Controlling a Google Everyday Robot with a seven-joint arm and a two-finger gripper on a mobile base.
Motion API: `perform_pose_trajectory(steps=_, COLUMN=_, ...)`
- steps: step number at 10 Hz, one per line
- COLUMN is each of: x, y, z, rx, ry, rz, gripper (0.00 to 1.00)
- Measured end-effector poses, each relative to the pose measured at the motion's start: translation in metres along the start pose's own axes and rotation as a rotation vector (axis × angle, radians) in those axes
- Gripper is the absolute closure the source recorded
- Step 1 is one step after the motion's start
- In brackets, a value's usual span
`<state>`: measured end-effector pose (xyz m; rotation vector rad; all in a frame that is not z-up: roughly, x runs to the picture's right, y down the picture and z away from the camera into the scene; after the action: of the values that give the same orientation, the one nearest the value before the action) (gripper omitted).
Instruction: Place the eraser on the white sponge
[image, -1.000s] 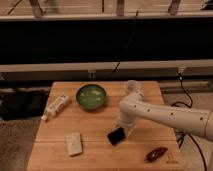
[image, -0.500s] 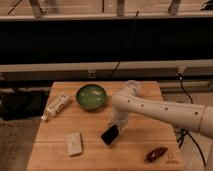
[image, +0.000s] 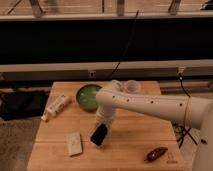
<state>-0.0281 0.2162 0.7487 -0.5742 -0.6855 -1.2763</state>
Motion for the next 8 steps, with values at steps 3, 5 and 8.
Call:
perform_pose_trajectory(steps=3, x=-0.02, y=-0.025, z=0.006, rx=-0.013, ry=0.004, rz=-0.088, gripper=1.0)
perform_pose_trajectory(steps=5, x=-0.034, y=-0.051, z=0.012, rx=-0.021, ry=0.005, rz=-0.158, gripper=1.0)
perform_pose_trajectory(steps=8, x=-0.047, y=-0.081, z=0.017, rx=-0.03, ry=0.005, rz=-0.241, gripper=1.0)
